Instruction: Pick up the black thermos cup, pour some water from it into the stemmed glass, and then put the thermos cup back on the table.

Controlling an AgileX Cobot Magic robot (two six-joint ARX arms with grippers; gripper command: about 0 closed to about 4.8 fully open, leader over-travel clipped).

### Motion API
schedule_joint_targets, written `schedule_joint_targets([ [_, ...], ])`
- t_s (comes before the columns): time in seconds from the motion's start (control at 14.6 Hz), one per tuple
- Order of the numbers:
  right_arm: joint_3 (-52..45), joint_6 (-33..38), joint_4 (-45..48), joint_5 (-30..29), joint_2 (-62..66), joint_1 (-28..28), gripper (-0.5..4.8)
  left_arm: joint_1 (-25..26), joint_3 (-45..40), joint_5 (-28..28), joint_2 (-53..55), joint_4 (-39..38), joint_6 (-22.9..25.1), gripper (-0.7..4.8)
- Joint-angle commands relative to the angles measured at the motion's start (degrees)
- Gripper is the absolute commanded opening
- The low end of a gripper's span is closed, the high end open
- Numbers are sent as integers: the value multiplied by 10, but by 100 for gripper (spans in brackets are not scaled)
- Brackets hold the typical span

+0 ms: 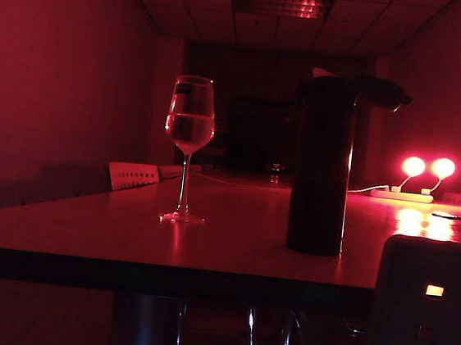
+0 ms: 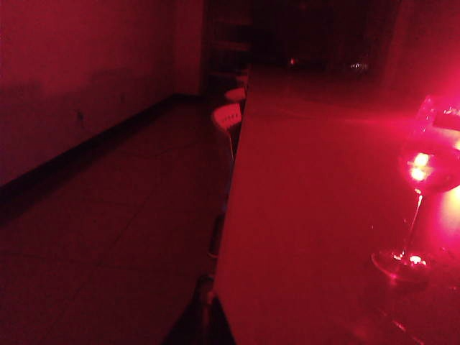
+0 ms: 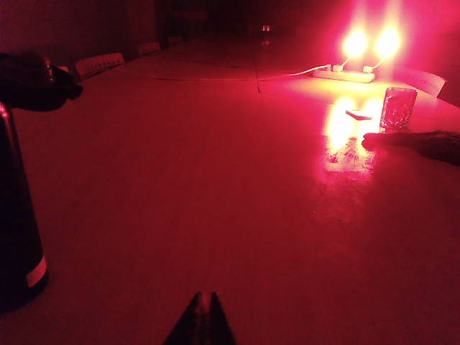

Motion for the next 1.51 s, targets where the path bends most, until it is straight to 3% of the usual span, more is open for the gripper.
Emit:
schedule_joint_targets([
  [0.07,-1,17,0,-2,0,0,-5,0,0,3,1,-2,0,-6],
  [0.41,8,16,-8,-27,0,0,2,0,1,9,1,7,-21,5],
  [0.48,25,17,-9,-47,0,0,130,0,2,16,1,28,-49,165],
  [0.55,49,20,-12,-55,0,0,316,0,10,24,1,37,-75,469],
  [0.62,77,25,-14,-54,0,0,404,-1,23,36,1,37,-93,479],
  [0.68,113,25,-22,-54,0,0,438,-1,39,67,1,34,-100,479],
  [0.82,182,25,-46,-54,4,0,454,-1,88,125,1,-2,-101,479],
  [0.89,216,25,-47,-54,19,0,479,-1,115,129,3,-16,-101,479],
  [1.03,278,32,-47,-67,76,0,479,-1,163,186,46,-10,-143,479],
  [1.16,332,32,-45,-117,154,0,479,-1,189,226,118,25,-144,479],
  [1.3,359,62,-23,-150,210,9,479,-21,200,211,181,82,-141,479],
  [1.51,359,20,4,-113,306,100,479,-85,201,193,290,139,-141,479],
])
